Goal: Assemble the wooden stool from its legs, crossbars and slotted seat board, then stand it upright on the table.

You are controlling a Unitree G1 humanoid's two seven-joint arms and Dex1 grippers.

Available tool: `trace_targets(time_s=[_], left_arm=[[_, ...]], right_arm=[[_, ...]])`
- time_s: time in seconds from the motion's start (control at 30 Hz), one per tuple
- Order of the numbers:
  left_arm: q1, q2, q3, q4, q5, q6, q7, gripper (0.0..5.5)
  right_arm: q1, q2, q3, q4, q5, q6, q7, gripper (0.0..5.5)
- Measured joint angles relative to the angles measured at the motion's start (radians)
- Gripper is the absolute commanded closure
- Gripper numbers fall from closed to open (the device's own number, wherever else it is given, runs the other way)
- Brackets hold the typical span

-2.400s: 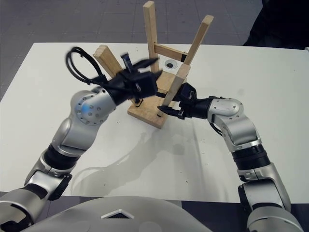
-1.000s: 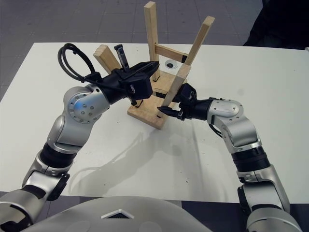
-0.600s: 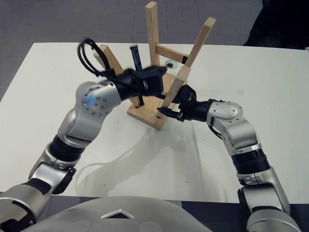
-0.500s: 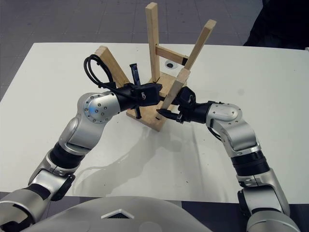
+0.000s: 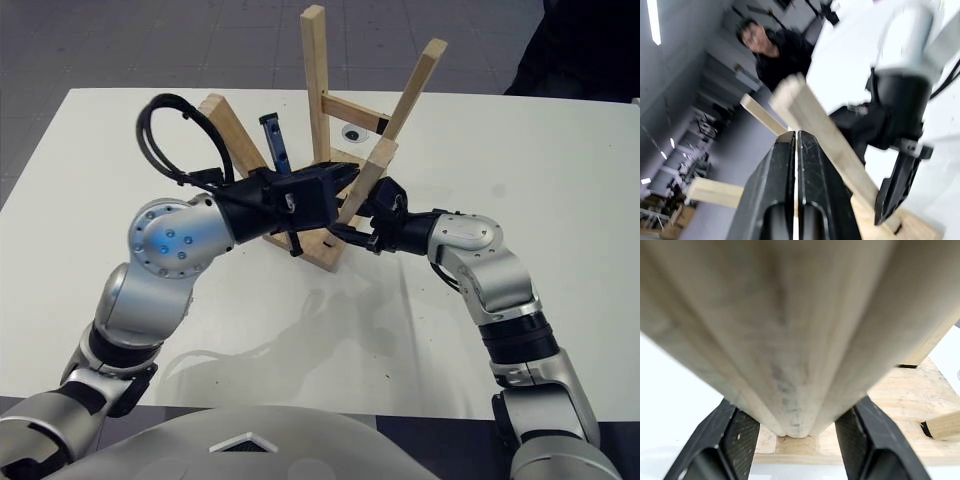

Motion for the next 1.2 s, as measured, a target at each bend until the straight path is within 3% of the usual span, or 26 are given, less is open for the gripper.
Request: trace_targets(time_s=[0.1,0.23,0.47,0.67,0.9,1.03,1.13,1.2], left_arm=[[-0.004,0.027,0.006,0.007,-0.008,-0.014,-0.001,5.4],[-0.085,0.071,0.033,0.187,0.021,-0.126,0.061,5.4],[-0.161,0.062,0.046,0.315,0.043,-0.201,0.123,5.4],[-0.077,0.115,-0.059,0.277,0.04,0.0,-0.05,5.4],[-0.074,0.104,-0.061,0.211,-0.004,0.14,-0.098,5.4],[-0.055,0.005,0.029,0.186,-0.084,0.095,0.011,5.4],[-0.041,-0.101,0.189,0.025,-0.177,0.051,0.122,5.4],[-0.081,-0.114,0.326,-0.037,-0.223,0.055,0.166,5.4]], right_arm=[[0.001,0.0,0.0,-0.001,0.0,0.0,0.0,3.47],[-0.003,-0.011,0.005,-0.01,-0.001,0.0,0.005,3.47],[-0.022,-0.022,0.012,-0.009,-0.003,0.011,0.021,3.47],[-0.02,-0.023,0.011,-0.023,-0.002,0.025,0.018,3.47],[0.0,-0.022,0.005,-0.034,0.001,0.027,0.011,3.47],[-0.001,-0.022,0.0,-0.048,0.004,0.039,0.01,3.47],[0.004,-0.023,-0.002,-0.055,0.004,0.047,0.008,3.47],[0.005,-0.025,-0.002,-0.055,0.003,0.047,0.009,3.47]])
